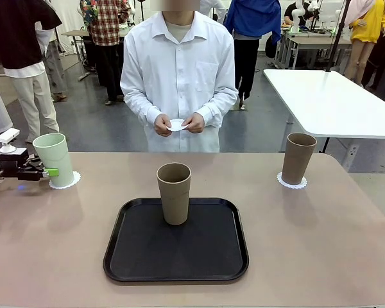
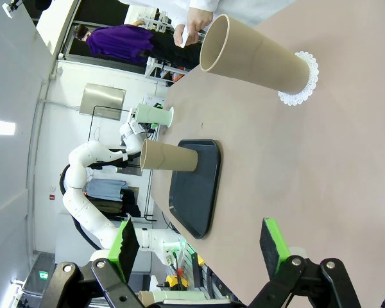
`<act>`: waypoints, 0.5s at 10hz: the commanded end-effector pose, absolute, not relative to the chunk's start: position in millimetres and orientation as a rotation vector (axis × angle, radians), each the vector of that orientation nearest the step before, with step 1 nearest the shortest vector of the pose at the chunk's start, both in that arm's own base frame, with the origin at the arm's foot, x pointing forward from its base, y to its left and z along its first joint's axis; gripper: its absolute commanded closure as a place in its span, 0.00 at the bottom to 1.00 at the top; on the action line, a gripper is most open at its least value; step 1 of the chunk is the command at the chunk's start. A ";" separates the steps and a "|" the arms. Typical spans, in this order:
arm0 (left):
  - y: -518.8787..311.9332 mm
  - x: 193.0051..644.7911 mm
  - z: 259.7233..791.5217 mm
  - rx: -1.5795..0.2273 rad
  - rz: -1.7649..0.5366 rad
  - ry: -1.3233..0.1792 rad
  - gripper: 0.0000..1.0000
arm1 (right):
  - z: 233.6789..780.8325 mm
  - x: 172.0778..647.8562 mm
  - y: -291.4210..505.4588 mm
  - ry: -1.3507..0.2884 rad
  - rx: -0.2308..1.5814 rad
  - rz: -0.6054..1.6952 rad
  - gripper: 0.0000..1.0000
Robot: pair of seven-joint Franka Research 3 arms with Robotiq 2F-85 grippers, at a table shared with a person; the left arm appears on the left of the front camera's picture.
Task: Place coasters on the table and set cups on them.
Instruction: Take one Reusable plastic cup from the Flat Tray and place it on a coaster set by the human.
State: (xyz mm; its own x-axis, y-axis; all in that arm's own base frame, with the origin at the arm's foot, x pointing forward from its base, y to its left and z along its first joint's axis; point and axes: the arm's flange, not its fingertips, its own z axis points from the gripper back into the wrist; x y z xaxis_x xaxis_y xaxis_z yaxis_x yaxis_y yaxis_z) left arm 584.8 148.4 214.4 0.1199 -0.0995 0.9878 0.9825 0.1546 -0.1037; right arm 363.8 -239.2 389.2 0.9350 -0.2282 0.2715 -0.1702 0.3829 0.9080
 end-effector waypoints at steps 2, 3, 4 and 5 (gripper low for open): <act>153.6 589.8 213.3 -1.014 -1.128 -1.039 0.00 | 389.1 365.5 -238.2 -0.395 1.187 -0.042 0.00; 156.3 588.6 214.1 -0.994 -1.140 -1.024 0.00 | 389.1 365.5 -238.2 -0.395 1.187 -0.042 0.00; 159.5 585.9 216.2 -0.972 -1.163 -0.998 0.00 | 389.1 365.5 -238.2 -0.395 1.187 -0.042 0.00; 163.4 584.8 218.8 -0.927 -1.187 -0.971 0.00 | 389.1 365.5 -238.2 -0.395 1.187 -0.042 0.00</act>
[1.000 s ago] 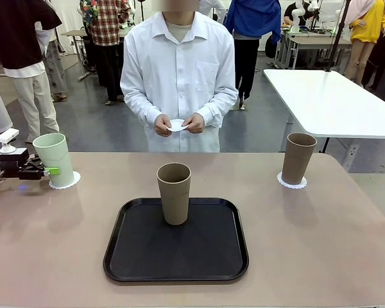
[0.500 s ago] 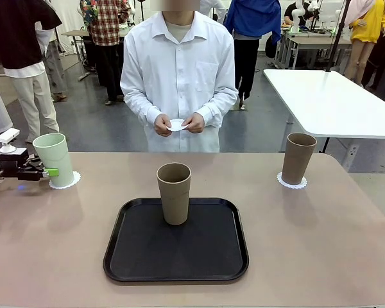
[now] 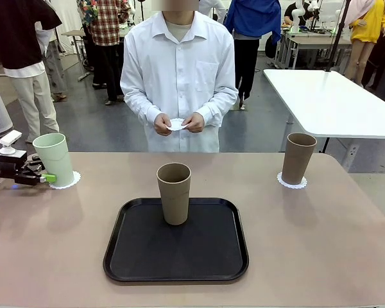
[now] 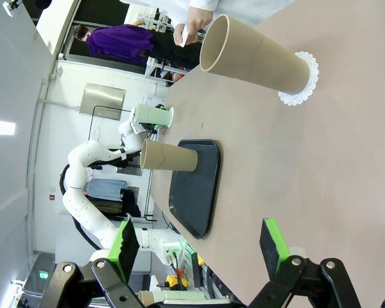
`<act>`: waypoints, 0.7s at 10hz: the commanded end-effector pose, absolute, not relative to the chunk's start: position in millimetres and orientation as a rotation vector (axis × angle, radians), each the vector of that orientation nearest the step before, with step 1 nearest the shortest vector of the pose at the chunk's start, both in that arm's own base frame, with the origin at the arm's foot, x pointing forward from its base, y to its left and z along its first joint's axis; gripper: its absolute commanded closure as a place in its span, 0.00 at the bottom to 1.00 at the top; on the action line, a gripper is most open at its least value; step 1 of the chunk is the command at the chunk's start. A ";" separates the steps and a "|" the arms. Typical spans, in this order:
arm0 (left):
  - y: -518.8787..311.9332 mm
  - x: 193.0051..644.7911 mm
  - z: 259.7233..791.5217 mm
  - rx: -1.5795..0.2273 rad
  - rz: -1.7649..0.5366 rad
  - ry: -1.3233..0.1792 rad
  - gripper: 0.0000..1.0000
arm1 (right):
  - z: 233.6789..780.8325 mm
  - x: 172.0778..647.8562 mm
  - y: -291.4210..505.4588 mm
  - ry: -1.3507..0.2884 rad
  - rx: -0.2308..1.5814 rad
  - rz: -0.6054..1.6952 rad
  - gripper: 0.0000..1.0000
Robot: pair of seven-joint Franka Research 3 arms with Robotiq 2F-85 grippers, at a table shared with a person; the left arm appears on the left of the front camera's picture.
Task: Place coasters on the table and set cups on them.
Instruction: Take one Reusable plastic cup from the Flat Tray and place it on a coaster set by the human.
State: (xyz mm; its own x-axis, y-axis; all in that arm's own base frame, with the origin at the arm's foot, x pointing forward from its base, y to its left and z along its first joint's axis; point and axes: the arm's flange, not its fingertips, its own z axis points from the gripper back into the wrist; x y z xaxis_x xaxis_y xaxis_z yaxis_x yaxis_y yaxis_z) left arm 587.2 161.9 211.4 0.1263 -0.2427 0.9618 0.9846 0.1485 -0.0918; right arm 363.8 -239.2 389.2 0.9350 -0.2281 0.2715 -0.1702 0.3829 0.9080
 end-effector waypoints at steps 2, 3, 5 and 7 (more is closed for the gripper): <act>178.1 576.7 232.3 -0.826 -1.219 -0.915 0.00 | 389.1 365.5 -238.2 -0.395 1.187 -0.042 0.00; 189.4 574.2 248.7 -0.784 -1.206 -0.890 0.00 | 389.1 365.5 -238.2 -0.395 1.187 -0.042 0.00; 208.4 557.9 308.2 -0.685 -1.103 -0.797 0.00 | 389.1 365.5 -238.2 -0.395 1.187 -0.042 0.00; 210.9 546.3 359.9 -0.569 -0.909 -0.648 0.00 | 389.1 365.5 -238.2 -0.395 1.187 -0.042 0.00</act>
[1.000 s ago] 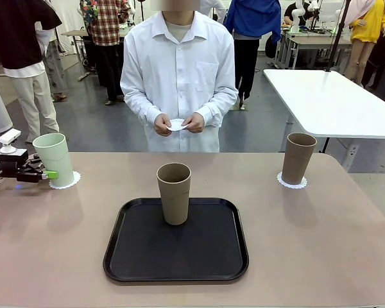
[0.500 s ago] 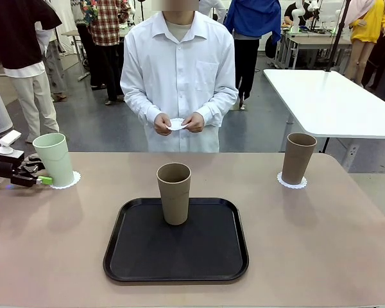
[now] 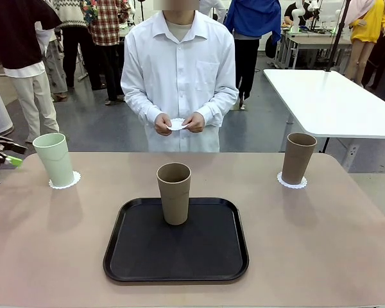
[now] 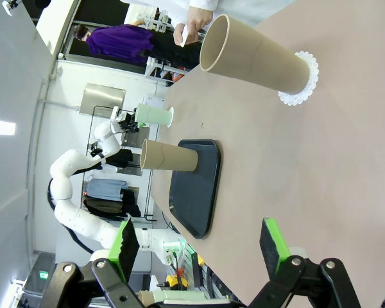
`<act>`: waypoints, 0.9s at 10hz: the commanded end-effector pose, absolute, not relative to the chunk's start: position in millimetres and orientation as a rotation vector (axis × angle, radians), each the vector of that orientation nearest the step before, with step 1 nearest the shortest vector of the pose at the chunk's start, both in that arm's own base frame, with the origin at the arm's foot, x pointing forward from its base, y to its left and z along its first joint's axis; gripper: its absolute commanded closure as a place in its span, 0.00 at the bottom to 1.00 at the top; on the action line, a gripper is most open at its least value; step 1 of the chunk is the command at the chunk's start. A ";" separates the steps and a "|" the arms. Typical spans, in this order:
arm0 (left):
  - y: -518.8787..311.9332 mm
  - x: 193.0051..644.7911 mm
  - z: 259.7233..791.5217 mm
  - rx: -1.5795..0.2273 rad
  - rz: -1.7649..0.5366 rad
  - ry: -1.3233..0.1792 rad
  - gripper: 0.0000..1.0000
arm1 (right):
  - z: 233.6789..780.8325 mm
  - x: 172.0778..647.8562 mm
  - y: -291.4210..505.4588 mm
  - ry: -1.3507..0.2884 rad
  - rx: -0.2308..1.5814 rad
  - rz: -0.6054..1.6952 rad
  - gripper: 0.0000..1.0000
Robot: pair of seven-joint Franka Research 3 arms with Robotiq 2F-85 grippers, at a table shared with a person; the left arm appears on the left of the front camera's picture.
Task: Place coasters on the table and set cups on them.
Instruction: Take one Reusable plastic cup from the Flat Tray and place it on a coaster set by the human.
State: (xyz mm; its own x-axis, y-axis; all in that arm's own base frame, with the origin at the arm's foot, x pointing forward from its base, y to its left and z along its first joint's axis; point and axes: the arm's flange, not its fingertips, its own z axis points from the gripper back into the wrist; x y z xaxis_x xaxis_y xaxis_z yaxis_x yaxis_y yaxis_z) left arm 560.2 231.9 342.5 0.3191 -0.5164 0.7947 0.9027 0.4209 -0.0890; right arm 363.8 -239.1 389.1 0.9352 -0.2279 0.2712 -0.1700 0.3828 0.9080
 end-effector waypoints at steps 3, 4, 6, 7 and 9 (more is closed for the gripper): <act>192.1 522.0 435.6 -0.355 -0.751 -0.363 0.00 | 389.1 365.5 -238.2 -0.395 1.187 -0.042 0.00; 178.7 509.0 459.4 -0.299 -0.734 -0.277 0.00 | 389.1 365.5 -238.2 -0.395 1.187 -0.042 0.00; 146.3 482.9 498.1 -0.184 -0.748 -0.256 0.00 | 389.1 365.5 -238.2 -0.395 1.187 -0.042 0.00; 125.8 474.8 508.8 -0.107 -0.762 -0.239 0.00 | 389.1 365.5 -238.2 -0.395 1.187 -0.042 0.00; 73.4 457.7 518.1 -0.008 -0.814 -0.218 0.00 | 389.1 365.5 -238.2 -0.395 1.187 -0.042 0.00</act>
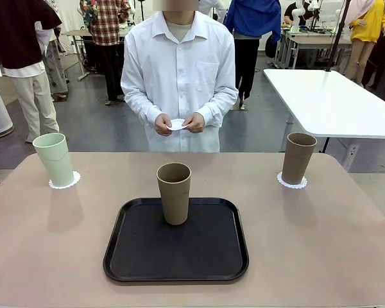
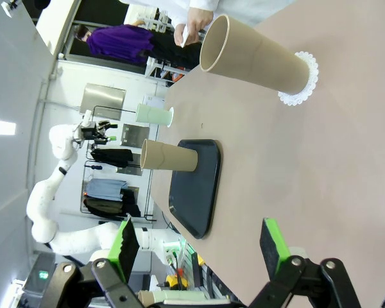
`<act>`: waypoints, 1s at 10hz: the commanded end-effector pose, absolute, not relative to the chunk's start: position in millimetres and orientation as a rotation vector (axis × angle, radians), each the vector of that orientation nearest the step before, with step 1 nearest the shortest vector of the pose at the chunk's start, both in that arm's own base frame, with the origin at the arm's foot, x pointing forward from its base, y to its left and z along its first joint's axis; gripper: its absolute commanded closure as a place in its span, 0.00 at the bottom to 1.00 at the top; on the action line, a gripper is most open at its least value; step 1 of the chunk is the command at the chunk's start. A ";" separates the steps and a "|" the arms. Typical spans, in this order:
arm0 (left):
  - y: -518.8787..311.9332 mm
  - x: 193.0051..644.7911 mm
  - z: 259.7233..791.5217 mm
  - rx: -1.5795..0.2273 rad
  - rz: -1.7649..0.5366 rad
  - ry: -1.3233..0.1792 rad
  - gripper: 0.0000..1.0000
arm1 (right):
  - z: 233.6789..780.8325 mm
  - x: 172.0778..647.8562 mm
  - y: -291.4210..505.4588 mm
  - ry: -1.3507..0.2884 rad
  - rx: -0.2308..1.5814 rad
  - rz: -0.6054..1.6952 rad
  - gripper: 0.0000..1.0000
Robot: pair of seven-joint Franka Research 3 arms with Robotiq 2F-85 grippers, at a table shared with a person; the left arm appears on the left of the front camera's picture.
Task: Place coasters on the table and set cups on them.
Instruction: Take one Reusable plastic cup from the Flat Tray and place it on a coaster set by the human.
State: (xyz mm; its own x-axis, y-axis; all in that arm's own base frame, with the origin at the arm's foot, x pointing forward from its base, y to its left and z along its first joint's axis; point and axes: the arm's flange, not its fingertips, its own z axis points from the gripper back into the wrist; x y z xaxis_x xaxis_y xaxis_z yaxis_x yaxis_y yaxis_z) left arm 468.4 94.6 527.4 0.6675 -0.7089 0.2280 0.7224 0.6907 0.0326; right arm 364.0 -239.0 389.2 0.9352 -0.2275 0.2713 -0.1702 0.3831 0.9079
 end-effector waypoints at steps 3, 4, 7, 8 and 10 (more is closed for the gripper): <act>15.6 460.7 495.5 0.086 -0.818 -0.108 0.00 | 389.1 365.5 -238.2 -0.395 1.187 -0.042 0.00; 11.3 466.0 487.4 0.087 -0.807 -0.088 0.00 | 389.1 365.5 -238.2 -0.395 1.187 -0.042 0.00; 7.7 458.0 493.9 0.065 -0.841 -0.111 0.00 | 389.1 365.5 -238.2 -0.395 1.187 -0.042 0.00; 7.7 458.0 493.9 0.065 -0.841 -0.111 0.00 | 389.1 365.5 -238.2 -0.395 1.187 -0.042 0.00; 7.7 458.0 493.9 0.065 -0.841 -0.111 0.00 | 389.1 365.5 -238.2 -0.395 1.187 -0.042 0.00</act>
